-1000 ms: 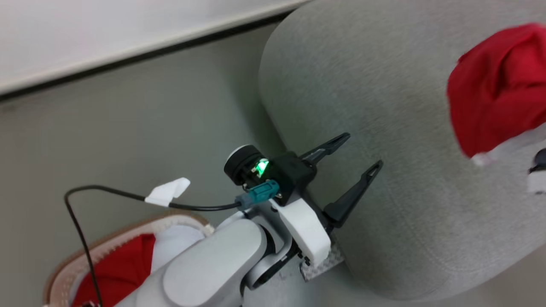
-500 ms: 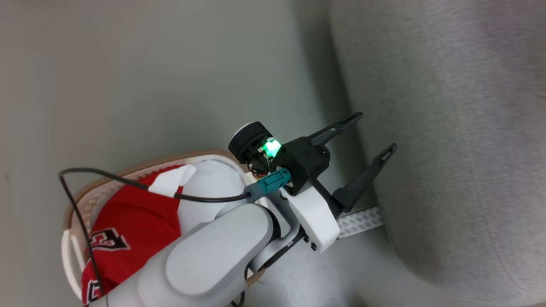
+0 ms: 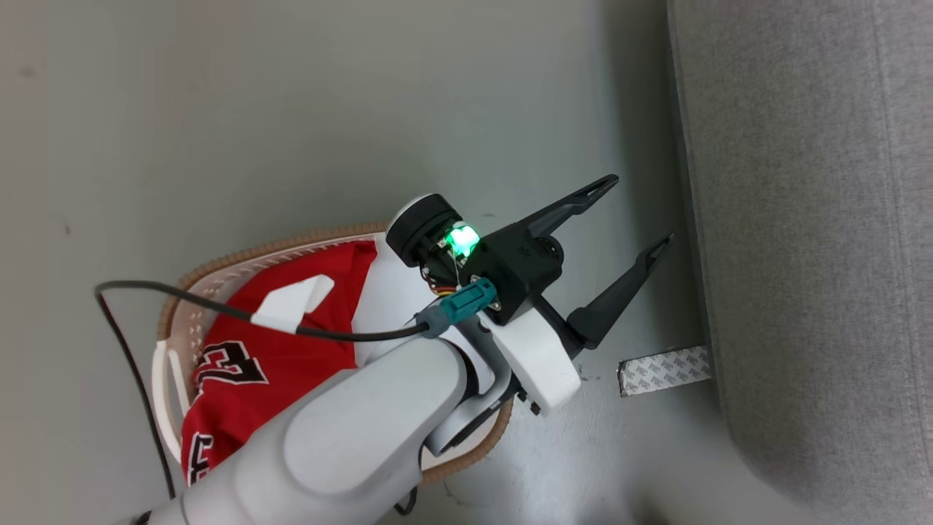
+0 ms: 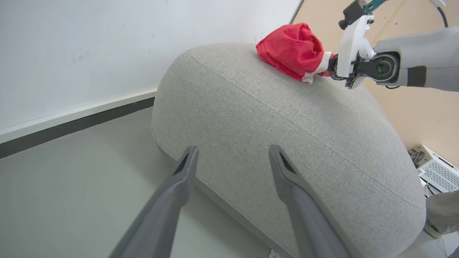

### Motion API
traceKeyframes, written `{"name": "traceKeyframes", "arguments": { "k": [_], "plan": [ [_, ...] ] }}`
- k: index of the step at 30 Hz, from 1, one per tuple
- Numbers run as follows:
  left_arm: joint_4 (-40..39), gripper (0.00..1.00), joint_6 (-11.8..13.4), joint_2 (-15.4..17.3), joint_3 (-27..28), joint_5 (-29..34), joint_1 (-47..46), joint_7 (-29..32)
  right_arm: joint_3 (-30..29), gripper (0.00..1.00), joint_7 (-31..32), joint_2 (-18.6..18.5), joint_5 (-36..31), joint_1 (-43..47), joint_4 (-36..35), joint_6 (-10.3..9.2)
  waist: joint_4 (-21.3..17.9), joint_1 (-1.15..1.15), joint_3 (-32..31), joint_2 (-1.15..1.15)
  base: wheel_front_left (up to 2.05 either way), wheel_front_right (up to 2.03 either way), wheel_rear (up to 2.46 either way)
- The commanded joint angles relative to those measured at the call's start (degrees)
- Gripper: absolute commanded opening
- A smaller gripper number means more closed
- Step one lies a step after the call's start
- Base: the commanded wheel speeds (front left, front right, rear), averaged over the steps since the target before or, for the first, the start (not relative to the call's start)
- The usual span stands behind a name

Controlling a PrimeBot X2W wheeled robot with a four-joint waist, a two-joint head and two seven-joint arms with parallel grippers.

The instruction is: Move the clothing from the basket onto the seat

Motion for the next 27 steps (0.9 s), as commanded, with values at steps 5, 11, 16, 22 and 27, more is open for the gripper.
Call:
{"name": "traceKeyframes", "arguments": {
  "k": [5,11,16,22,27],
  "plan": [
    [0.89,1.0,0.24,0.12,0.2,-1.12,0.79,-1.21,4.48,1.0,1.66,-0.93,3.18,0.69,0.47,-0.14,-0.37,-0.01,-2.63,0.0,0.0,0.0,0.0],
    [2.51,1.0,0.27,0.29,0.32,-2.28,3.17,-2.9,10.2,1.0,0.61,-1.92,4.14,2.98,-0.68,-0.15,-1.62,-0.01,-8.66,0.0,0.0,0.0,0.0],
    [3.72,1.0,1.04,1.02,1.28,-4.81,7.45,-5.38,15.12,1.0,0.06,-4.36,6.24,5.96,-4.98,-0.15,-3.12,-0.01,-16.84,0.0,0.0,0.0,0.0],
    [3.45,1.0,2.89,2.2,3.79,-8.08,13.76,-7.94,19.34,1.0,0.24,-8.53,10.52,8.46,-15.28,-0.15,-3.72,-0.01,-27.0,0.0,0.0,0.0,0.0],
    [1.82,1.0,4.58,3.51,7.2,-10.11,18.88,-9.35,19.45,1.0,-0.11,-10.82,14.06,10.53,-24.45,-0.15,-2.36,-0.01,-34.45,0.0,0.0,0.0,0.0]
  ]
}}
